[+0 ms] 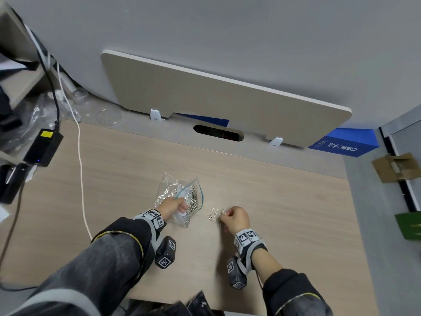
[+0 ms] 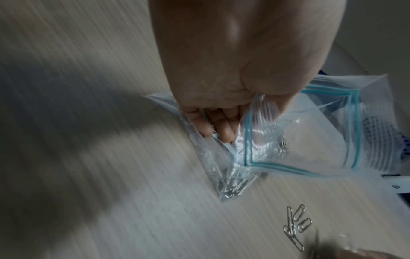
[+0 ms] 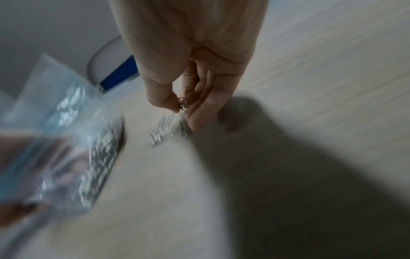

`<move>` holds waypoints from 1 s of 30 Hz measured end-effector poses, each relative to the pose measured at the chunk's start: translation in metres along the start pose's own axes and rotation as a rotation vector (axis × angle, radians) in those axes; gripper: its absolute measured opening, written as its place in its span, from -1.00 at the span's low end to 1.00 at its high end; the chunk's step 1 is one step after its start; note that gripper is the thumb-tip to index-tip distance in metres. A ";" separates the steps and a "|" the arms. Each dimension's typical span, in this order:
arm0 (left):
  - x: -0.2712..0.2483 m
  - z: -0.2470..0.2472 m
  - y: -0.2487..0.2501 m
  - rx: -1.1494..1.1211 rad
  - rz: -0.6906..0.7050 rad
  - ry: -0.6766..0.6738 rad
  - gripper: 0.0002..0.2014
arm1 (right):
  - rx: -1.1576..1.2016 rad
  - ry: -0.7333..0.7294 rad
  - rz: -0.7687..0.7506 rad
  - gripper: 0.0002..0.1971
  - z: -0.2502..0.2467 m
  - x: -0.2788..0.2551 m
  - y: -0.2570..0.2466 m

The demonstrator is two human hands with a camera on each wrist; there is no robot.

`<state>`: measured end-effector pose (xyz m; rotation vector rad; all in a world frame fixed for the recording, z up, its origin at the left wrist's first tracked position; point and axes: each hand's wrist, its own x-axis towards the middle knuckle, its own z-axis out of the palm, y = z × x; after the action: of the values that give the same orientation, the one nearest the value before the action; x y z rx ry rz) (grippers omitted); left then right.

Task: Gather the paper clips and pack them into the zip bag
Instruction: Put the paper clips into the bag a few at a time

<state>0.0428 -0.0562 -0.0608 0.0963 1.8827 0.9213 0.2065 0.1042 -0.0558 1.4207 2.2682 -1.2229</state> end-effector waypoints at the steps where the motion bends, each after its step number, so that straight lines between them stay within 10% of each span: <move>1: 0.000 0.000 0.000 0.005 0.001 -0.004 -0.59 | 0.078 0.021 0.012 -0.77 -0.007 0.001 -0.004; 6: -0.001 -0.001 0.000 0.015 0.015 -0.013 -0.58 | 0.288 -0.041 -0.077 -0.79 -0.039 0.007 -0.050; 15: -0.002 0.000 0.001 0.031 0.006 -0.003 -0.57 | -0.009 -0.197 -0.305 -0.86 -0.007 -0.009 -0.113; 22: -0.001 0.000 0.001 0.006 -0.002 0.007 -0.60 | 0.103 0.003 -0.275 -0.83 -0.016 0.003 -0.092; 30: 0.001 -0.001 -0.002 -0.001 0.012 -0.003 -0.60 | -0.323 -0.059 -0.116 -0.88 -0.011 0.008 -0.031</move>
<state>0.0423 -0.0575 -0.0620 0.1090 1.8807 0.9297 0.1801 0.1113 -0.0363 1.1364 2.4010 -0.8613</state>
